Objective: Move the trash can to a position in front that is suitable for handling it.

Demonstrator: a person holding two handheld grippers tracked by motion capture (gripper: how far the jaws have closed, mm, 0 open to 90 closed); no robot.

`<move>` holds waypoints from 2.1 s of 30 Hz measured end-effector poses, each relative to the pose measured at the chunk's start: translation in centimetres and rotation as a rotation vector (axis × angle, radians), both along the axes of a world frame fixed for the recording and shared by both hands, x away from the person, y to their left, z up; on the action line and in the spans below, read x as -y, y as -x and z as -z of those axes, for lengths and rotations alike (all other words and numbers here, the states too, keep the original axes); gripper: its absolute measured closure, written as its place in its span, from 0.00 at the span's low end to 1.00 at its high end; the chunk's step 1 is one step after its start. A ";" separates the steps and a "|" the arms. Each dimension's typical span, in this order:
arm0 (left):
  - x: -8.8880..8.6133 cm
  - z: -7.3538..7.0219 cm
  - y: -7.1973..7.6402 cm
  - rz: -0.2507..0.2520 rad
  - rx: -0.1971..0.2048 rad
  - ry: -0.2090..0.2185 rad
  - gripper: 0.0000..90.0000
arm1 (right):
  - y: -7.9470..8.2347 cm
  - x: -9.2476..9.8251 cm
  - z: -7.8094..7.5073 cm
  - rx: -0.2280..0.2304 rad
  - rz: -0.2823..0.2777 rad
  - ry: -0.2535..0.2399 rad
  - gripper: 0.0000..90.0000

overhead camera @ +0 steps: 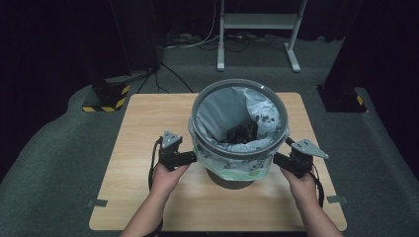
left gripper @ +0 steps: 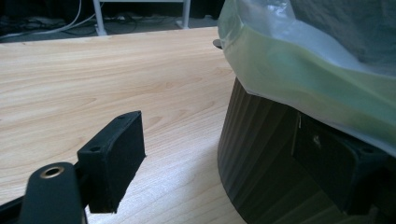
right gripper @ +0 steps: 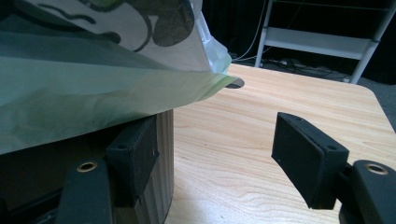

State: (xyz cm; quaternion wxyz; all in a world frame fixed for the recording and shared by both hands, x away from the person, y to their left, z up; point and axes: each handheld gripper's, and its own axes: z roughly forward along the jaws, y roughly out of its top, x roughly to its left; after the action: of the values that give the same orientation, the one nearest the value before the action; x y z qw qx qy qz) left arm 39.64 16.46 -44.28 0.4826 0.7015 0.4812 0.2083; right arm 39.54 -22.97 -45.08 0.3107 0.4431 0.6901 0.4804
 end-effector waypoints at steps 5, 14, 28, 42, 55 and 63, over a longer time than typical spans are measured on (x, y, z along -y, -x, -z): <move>0.5 0.0 -0.6 -0.009 -0.010 0.012 0.22 | -0.4 0.2 0.1 -0.003 0.023 -0.012 0.35; 0.4 -0.1 -0.9 -0.007 -0.021 0.014 0.18 | -0.9 0.5 0.1 -0.034 0.047 0.000 0.29; -3.2 0.5 2.0 -0.009 -0.073 -0.096 0.17 | 1.0 2.6 0.8 -0.138 0.063 0.023 0.19; -4.3 3.0 2.1 -0.006 -0.397 -0.260 0.16 | 0.8 3.3 4.8 -0.278 0.081 0.108 0.18; -5.0 4.4 1.3 -0.084 -0.644 -0.379 0.16 | 0.4 4.0 6.7 -0.367 0.091 0.157 0.18; -5.6 3.7 0.5 -0.126 -0.800 -0.399 0.17 | 0.3 3.4 7.2 -0.383 0.090 0.163 0.17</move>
State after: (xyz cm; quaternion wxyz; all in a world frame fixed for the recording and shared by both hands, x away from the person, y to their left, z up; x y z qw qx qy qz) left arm 39.10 22.03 -48.00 0.1005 0.7755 0.6221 0.0385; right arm 39.24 -26.40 -52.26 0.2299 0.5302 0.7526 0.3155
